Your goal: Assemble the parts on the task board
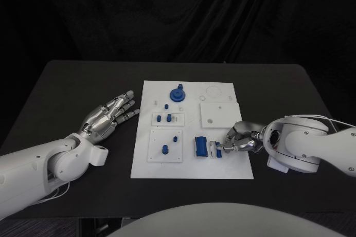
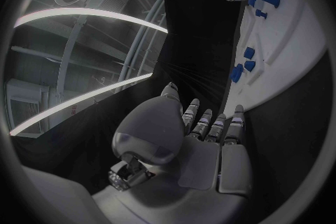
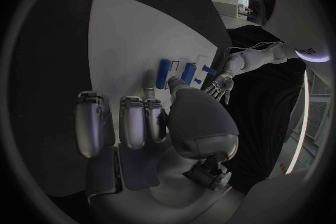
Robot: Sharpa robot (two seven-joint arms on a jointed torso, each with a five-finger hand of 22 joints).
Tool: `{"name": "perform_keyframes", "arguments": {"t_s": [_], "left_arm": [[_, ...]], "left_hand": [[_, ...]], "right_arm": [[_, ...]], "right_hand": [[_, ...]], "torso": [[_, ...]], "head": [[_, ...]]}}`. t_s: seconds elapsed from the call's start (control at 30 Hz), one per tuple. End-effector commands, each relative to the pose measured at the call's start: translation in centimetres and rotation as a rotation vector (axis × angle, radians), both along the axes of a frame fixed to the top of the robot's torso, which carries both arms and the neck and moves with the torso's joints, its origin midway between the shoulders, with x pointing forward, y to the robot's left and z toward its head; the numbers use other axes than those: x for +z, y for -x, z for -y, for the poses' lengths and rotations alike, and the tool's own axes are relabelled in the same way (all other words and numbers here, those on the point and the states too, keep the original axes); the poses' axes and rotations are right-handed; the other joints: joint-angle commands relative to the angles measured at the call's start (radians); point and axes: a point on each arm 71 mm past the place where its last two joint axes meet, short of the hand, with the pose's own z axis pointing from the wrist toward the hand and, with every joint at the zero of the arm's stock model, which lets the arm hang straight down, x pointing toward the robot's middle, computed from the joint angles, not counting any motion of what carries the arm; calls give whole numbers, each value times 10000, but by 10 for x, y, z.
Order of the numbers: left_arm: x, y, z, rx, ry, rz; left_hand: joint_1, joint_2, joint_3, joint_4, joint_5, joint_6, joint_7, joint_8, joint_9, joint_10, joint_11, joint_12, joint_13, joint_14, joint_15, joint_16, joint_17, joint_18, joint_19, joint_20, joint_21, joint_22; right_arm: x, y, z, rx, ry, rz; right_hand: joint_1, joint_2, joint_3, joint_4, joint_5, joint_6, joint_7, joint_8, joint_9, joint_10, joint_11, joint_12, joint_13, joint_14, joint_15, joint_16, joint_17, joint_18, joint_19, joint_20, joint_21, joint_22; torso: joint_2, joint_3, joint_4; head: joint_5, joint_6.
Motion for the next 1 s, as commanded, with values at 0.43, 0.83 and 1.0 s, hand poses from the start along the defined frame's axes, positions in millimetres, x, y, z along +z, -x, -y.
{"name": "perform_keyframes", "arguments": {"t_s": [0.43,0.83,1.0], "left_arm": [[-1,1,2,-120,174,-13],[-3,1,3,-140,173,-58],[-3,2,3,-152,172,-77]], "left_hand": [[129,-20,28,-67,103,-9,101,9,9,-29,20,11,-3,-30,73,25,8,103,39,26,65,-7],[138,-18,33,-75,116,-17,106,8,8,-31,21,9,-3,-30,74,25,8,102,38,26,64,-11],[145,-16,36,-81,125,-27,109,6,6,-35,22,2,-5,-31,75,24,8,101,36,26,64,-15]], "right_arm": [[-9,-1,-1,54,462,-517],[-10,-3,-1,-60,448,-430],[-10,-4,-1,-145,458,-389]], "right_hand": [[1062,-58,416,-730,1019,-71,-67,39,-86,1076,-119,27,2633,814,-109,-45,1327,145,567,-111,-45,2234],[1353,-96,701,-1006,1710,-159,-52,-14,-164,1076,-115,27,2633,808,-113,-60,1292,151,556,-122,-73,2225],[1356,-103,785,-1028,1881,-254,-22,-98,-232,1076,-92,27,2633,801,-96,-74,1256,158,542,-112,-104,2214]], "torso": [[-18,-5,6],[-22,-7,5],[-26,-1,2]], "head": [[18,-1],[25,-1],[42,-1]]}}
